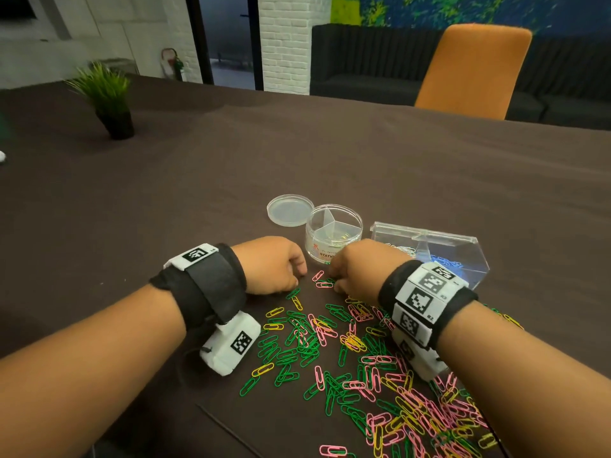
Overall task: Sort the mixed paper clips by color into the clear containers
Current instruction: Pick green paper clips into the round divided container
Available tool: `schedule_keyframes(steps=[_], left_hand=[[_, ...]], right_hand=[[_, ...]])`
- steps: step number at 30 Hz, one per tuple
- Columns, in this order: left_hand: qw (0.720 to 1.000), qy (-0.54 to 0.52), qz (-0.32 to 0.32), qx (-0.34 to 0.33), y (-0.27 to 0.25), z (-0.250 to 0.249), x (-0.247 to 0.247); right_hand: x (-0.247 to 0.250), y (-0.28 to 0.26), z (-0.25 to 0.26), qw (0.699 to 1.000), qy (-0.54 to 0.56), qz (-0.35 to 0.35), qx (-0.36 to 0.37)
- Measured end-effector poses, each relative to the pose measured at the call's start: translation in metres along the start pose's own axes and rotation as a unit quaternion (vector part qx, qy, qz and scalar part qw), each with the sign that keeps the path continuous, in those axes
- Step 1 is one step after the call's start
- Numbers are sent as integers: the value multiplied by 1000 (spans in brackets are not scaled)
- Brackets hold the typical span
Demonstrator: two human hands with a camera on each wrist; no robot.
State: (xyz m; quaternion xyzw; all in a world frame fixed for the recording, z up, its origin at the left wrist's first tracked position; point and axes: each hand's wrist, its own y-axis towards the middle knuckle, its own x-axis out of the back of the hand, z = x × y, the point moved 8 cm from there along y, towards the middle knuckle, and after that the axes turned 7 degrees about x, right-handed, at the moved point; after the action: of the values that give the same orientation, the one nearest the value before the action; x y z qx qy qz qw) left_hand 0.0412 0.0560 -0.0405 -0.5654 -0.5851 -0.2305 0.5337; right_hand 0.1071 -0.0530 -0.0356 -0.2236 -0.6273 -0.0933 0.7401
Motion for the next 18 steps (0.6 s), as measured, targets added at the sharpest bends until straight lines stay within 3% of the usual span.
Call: schedule_keyframes(steps=[5,11,16,18], left_hand=[[999,26,-24,3,-2,0,4],[994,108,-6,-21,-3,-13,-3],[997,61,-48,-28,6,-22,8],[997,55,-29,-46,9,-31,5]], right_hand=[[-2,-4,7,999,16,-26,33],[23,-20,-1,977,139,-158,18],[14,-20,-19,987,128,-84,-50],[8,-18,-21,991,103,-60,-68]])
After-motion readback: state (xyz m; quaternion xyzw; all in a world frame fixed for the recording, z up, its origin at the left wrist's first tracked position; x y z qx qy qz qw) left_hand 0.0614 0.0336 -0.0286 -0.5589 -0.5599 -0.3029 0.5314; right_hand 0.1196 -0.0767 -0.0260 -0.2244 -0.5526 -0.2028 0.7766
